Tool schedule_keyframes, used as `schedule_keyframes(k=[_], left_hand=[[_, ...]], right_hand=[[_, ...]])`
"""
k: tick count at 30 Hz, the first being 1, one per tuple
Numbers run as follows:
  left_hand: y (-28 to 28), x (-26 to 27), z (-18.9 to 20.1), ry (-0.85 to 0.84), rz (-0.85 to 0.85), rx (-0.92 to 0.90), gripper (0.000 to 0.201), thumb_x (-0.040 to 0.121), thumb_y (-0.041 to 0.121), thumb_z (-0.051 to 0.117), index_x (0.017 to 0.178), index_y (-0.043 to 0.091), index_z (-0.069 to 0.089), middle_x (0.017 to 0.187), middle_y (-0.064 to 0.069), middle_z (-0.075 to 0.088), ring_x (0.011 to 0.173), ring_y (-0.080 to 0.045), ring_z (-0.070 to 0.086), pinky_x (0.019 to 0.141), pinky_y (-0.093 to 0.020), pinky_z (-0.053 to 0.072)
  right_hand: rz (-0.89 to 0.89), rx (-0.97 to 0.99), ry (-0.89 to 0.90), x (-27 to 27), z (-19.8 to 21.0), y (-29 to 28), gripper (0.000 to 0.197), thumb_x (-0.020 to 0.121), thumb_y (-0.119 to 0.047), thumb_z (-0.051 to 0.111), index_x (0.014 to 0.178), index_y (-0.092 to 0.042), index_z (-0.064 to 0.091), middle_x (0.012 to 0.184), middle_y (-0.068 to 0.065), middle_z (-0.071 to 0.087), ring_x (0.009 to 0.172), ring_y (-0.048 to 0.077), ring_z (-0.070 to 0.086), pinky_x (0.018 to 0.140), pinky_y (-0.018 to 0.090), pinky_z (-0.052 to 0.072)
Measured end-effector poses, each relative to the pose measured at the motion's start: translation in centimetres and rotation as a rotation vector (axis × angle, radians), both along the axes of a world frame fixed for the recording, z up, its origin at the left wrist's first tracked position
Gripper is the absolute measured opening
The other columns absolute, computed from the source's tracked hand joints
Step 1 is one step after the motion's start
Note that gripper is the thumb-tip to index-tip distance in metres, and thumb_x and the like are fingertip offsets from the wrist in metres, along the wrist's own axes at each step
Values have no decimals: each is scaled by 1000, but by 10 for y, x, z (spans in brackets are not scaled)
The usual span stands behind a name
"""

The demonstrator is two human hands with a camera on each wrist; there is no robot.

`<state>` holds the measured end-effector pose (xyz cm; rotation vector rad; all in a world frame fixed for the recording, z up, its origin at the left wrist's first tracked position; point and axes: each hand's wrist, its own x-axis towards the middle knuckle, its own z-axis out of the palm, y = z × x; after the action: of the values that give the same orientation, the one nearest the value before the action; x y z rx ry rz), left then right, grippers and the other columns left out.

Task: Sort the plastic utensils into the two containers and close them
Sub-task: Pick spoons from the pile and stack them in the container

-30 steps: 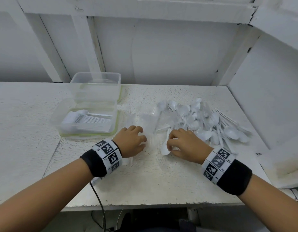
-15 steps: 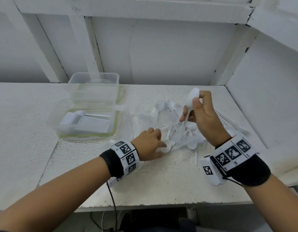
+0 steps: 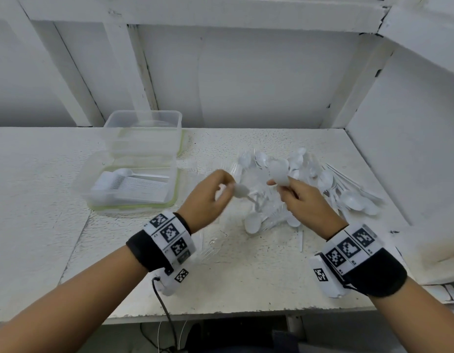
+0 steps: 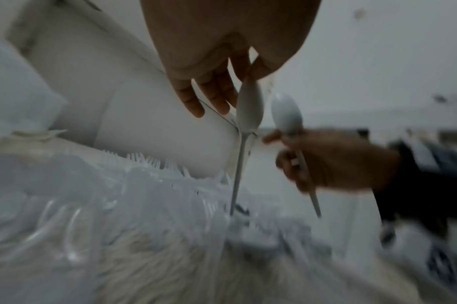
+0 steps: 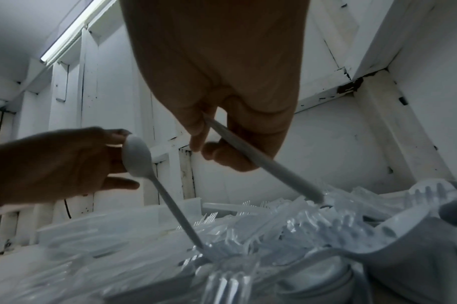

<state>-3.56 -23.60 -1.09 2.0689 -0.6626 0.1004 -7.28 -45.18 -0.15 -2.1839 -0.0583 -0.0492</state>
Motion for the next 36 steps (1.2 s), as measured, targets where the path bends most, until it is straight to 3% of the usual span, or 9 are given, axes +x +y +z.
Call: schedule_keyframes(k=[5, 10, 15, 21, 24, 28, 31, 34, 36], left_hand=[[17, 16, 31, 398, 350, -693, 22, 98, 5, 24, 87, 18, 37, 102, -18, 56, 81, -20, 68, 76, -28, 56], [25, 27, 25, 533, 580, -798, 13, 101, 25, 28, 107, 15, 35, 85, -8, 58, 61, -14, 64, 66, -30, 52], [22, 35, 15, 745, 708, -800, 20, 100, 31, 33, 96, 13, 41, 86, -2, 43, 54, -10, 46, 41, -18, 35], [8, 27, 17, 777, 507, -749, 6, 92, 1, 42, 89, 7, 43, 79, -5, 41, 63, -14, 47, 55, -24, 37], [4, 20, 20, 781, 398, -745, 20, 95, 7, 45, 113, 15, 38, 88, -5, 51, 67, -17, 56, 59, -27, 51], [2, 16, 16, 658, 322, -456, 33, 95, 29, 50, 125, 24, 38, 75, -2, 57, 50, -11, 44, 46, -21, 39], [0, 12, 7, 479, 237, -89, 27, 89, 27, 60, 110, 13, 49, 72, 5, 49, 56, -7, 43, 50, -15, 36], [-2, 3, -1, 329, 9, 268, 15, 87, 23, 61, 79, 19, 50, 69, 8, 47, 59, -7, 43, 53, -15, 33], [-5, -3, -6, 239, -122, 458, 19, 87, 26, 61, 76, 19, 49, 72, 8, 48, 66, -11, 46, 55, -16, 32]], right_hand=[[263, -593, 99, 3, -9, 6, 37, 91, -36, 55, 126, -25, 55, 95, -8, 43, 80, 6, 49, 68, 20, 38], [479, -908, 145, -3, -26, 25, 34, 95, -33, 48, 127, -28, 56, 117, -2, 47, 93, 20, 57, 67, 25, 39], [444, -845, 81, -1, -24, 27, 27, 94, -25, 49, 116, -22, 64, 117, -4, 50, 86, 15, 53, 61, 24, 34], [371, -397, 44, 4, -14, 28, 9, 80, -29, 71, 84, -23, 65, 89, -8, 51, 70, 4, 44, 61, 15, 31], [348, -213, 73, 7, -8, 28, 24, 76, -26, 74, 71, -39, 55, 85, -12, 52, 68, -2, 47, 62, 11, 33], [167, 33, -85, 7, 4, 29, 8, 86, -19, 65, 82, -25, 62, 78, -12, 53, 65, -1, 47, 61, 12, 36], [-17, 166, -180, 10, 15, 27, 15, 97, -16, 46, 84, -22, 51, 74, -11, 48, 65, -8, 50, 62, 10, 39], [-140, 303, -187, 16, 24, 22, 10, 101, -23, 33, 100, -20, 43, 83, 2, 54, 80, 15, 60, 79, 38, 51], [-158, 392, -173, 18, 28, 19, 11, 102, -25, 28, 98, -26, 39, 78, 10, 57, 77, 28, 64, 76, 45, 54]])
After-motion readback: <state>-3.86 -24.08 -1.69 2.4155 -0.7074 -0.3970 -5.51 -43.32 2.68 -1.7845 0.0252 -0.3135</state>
